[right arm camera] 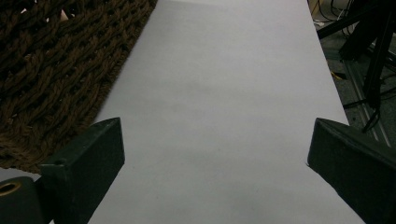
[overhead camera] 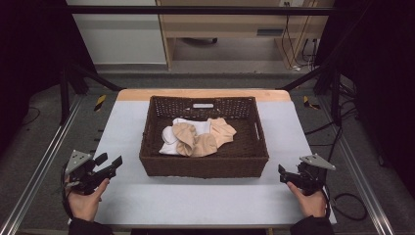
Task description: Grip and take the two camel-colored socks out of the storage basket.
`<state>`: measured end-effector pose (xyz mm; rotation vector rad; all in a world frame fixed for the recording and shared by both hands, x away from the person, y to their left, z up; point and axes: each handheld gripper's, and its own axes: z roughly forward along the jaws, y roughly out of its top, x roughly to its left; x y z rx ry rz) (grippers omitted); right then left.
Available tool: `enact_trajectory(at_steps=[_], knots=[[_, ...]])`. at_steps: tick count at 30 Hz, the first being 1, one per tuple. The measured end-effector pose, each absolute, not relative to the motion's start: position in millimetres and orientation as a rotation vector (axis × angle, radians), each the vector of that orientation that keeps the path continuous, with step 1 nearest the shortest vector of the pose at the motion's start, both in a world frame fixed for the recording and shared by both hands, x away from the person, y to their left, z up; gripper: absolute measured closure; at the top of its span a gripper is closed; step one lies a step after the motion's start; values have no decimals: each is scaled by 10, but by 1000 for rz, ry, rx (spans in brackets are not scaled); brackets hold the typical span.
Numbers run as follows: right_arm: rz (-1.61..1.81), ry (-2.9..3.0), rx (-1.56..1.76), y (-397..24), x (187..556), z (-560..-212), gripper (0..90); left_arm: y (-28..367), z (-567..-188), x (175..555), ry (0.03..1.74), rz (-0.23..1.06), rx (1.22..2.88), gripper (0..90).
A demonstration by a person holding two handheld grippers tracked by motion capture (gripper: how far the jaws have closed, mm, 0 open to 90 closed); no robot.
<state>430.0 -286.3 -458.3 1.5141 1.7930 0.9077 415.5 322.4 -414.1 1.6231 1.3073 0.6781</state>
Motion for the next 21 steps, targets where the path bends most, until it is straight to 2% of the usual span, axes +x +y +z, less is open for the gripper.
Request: enact_trajectory(at_steps=[21], knots=[[916, 1775, 1495, -2871, 4308, -4561, 40, 2998, -3704, 4317, 1207, 681, 1570, 391]])
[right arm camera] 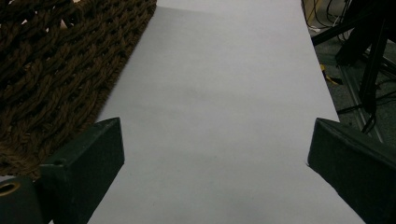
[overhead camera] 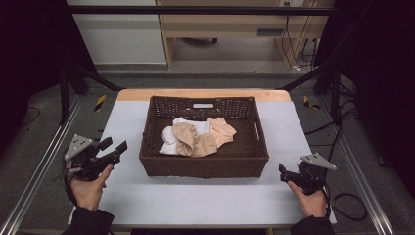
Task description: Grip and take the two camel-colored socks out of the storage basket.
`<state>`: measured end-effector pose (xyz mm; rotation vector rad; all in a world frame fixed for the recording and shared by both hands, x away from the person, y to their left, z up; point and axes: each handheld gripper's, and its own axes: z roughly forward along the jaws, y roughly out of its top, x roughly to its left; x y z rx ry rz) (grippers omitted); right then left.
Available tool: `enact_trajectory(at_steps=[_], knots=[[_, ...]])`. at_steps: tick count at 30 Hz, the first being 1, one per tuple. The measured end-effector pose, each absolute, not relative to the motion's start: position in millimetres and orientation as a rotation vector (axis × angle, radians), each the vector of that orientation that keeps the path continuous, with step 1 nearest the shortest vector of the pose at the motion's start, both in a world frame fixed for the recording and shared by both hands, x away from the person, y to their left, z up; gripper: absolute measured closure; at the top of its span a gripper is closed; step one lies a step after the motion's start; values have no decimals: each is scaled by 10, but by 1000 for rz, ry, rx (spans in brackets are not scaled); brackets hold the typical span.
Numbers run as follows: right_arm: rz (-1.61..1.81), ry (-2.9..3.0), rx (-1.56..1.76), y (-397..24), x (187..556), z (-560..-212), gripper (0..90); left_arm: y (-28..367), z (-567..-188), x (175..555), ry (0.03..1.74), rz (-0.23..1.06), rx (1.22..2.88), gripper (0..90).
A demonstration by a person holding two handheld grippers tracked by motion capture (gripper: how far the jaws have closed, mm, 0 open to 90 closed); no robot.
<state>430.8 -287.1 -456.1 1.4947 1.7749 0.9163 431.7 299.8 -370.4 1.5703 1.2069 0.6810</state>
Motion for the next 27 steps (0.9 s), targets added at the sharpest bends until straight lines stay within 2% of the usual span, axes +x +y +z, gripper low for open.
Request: enact_trajectory(at_steps=[27], knots=[[918, 1765, 1497, -2880, 4320, -4556, 41, 2407, -3277, 4630, 1089, 694, 1599, 429]])
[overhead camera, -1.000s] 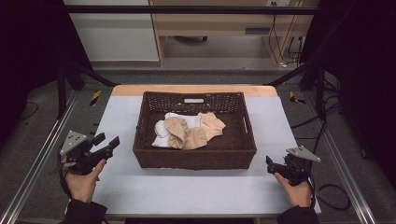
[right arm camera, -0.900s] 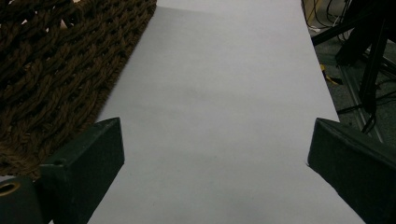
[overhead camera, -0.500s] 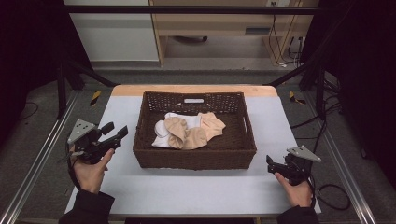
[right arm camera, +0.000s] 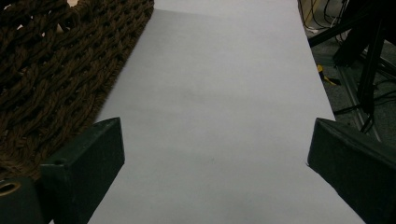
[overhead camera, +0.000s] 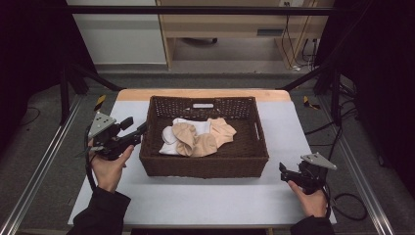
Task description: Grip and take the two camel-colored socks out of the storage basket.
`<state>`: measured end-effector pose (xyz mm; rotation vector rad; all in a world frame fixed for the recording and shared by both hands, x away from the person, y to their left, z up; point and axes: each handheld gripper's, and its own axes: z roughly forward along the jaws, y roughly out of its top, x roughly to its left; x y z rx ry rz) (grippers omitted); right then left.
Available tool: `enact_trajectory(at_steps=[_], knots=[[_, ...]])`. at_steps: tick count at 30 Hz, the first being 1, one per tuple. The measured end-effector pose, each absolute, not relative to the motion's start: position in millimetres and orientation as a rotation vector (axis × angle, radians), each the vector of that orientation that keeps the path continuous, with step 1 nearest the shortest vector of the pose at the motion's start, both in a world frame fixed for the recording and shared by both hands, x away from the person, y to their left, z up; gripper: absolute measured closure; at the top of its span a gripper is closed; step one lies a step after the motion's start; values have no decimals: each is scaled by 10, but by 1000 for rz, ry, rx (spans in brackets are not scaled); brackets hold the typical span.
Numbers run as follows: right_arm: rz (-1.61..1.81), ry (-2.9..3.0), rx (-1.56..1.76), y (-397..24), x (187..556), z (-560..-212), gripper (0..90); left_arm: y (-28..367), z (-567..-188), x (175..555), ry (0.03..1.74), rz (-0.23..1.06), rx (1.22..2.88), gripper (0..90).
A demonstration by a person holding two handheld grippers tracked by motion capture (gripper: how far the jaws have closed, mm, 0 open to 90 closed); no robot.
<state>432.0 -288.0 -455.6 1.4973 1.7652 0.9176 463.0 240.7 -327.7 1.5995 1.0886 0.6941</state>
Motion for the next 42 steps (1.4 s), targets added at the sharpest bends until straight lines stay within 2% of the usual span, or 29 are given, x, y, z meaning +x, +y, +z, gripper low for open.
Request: enact_trajectory(at_steps=[19, 29, 42], knots=[[917, 1752, 1500, -2902, 4332, -4549, 43, 1793, -3184, 5105, 1037, 714, 1677, 417], [921, 1745, 1506, -2910, 4343, -4551, 42, 1518, -3352, 5445, 1060, 704, 1759, 395], [914, 1746, 1510, -2909, 4358, -4559, 43, 1399, -3637, 5743, 1104, 713, 1809, 395]])
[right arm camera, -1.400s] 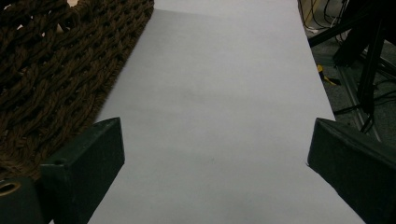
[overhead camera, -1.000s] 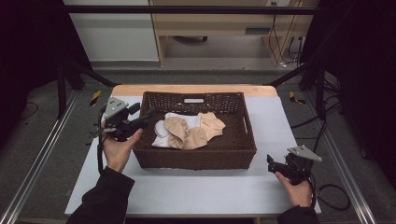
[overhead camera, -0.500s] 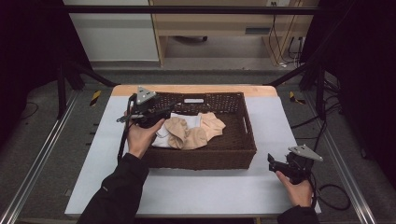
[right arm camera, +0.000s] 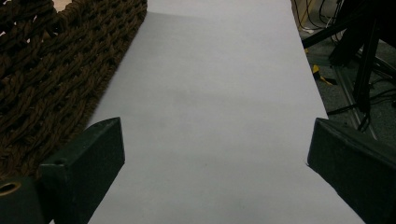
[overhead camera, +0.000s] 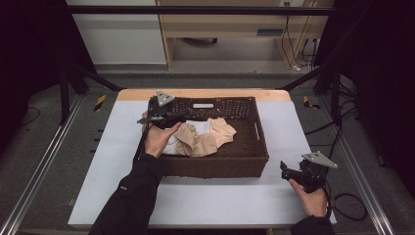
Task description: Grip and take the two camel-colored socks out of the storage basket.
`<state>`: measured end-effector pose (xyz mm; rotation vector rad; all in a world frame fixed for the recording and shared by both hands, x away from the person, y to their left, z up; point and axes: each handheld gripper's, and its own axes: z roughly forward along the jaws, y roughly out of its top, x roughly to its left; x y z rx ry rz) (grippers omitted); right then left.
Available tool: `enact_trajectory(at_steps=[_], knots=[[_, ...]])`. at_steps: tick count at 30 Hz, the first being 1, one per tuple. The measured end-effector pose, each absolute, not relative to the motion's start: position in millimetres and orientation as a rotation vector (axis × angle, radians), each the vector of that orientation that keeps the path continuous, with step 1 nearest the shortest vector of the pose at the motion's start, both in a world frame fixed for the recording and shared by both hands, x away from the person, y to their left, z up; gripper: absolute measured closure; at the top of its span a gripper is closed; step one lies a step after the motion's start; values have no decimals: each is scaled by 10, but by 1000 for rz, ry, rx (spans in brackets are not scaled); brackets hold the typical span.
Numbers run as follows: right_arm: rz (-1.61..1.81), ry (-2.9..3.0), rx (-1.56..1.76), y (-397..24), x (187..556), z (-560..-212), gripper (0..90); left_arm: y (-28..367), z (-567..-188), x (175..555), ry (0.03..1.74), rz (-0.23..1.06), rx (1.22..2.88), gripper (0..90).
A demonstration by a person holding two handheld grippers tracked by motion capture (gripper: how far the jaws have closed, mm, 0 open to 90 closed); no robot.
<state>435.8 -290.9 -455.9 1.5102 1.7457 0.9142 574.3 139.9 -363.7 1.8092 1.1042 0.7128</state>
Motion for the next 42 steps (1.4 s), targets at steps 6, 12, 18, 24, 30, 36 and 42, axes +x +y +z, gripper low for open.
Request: enact_trajectory(at_steps=[6, 12, 18, 24, 30, 36, 42], knots=[[911, 1745, 1508, -2909, 4361, -4561, 43, 1368, -3771, 5820, 1126, 711, 1877, 373], [910, 1746, 1512, -2907, 4365, -4562, 43, 1322, -3925, 5849, 1126, 679, 1918, 377], [911, 1747, 1512, -2906, 4366, -4564, 43, 1284, -4021, 5867, 1136, 633, 1982, 373], [903, 1753, 1511, -2903, 4374, -4571, 43, 1269, -4095, 5849, 1141, 605, 2029, 358], [901, 1752, 1512, -2906, 4374, -4573, 43, 1228, -4153, 5833, 1141, 592, 2068, 344], [886, 1756, 1515, -2904, 4385, -4584, 43, 1193, -4203, 5834, 1142, 603, 2120, 325], [887, 1755, 1515, -2906, 4383, -4585, 43, 1174, -4247, 5835, 1160, 611, 2150, 317]])
